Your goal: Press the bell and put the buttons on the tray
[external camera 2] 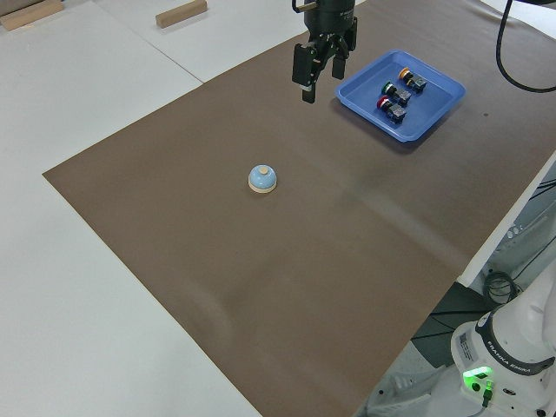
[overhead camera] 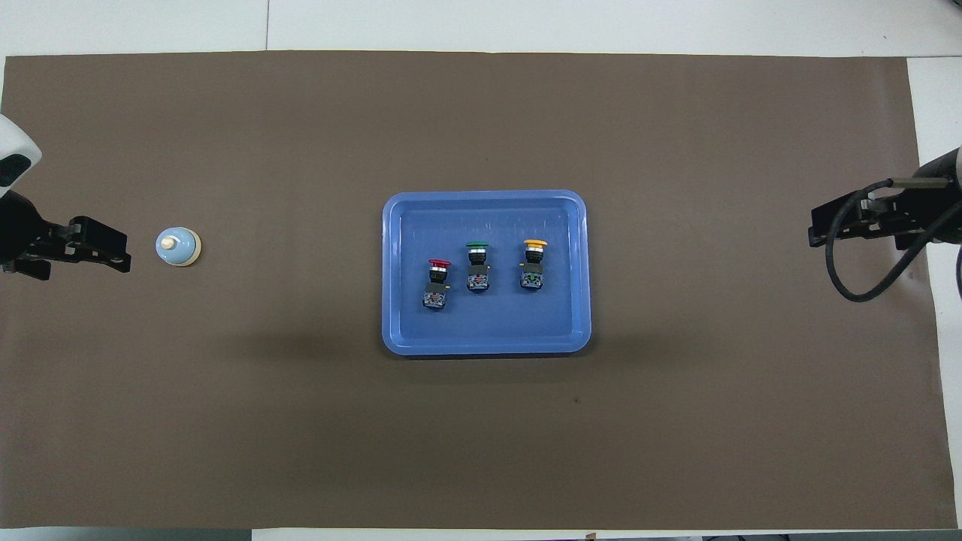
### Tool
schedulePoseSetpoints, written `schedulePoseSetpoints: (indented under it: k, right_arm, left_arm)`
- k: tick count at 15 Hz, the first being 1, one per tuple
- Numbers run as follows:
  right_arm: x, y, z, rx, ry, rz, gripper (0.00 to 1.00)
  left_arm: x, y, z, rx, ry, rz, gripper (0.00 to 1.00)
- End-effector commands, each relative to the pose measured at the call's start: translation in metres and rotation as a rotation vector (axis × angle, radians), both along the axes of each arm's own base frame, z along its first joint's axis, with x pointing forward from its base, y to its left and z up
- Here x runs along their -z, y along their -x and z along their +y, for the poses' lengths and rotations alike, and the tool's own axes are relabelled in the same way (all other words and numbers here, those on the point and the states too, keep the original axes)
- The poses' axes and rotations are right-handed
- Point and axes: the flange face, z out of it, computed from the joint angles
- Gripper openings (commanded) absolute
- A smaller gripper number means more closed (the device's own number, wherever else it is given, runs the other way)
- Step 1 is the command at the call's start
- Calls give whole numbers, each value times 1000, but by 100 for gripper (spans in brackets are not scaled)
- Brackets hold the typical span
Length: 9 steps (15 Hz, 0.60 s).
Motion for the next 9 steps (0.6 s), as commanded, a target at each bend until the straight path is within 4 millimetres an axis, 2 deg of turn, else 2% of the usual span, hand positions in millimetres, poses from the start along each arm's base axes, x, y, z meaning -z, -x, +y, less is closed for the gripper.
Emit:
schedulePoseSetpoints:
  k: [1, 9]
  right_arm:
    - [-2, 6, -1, -9, -16, 7, 100]
    - [-3, 8, 5, -25, -16, 3, 100]
  left_arm:
    - [-21, 13, -3, -7, 5, -21, 100]
    - [-21, 11, -9, 3, 16, -29, 100]
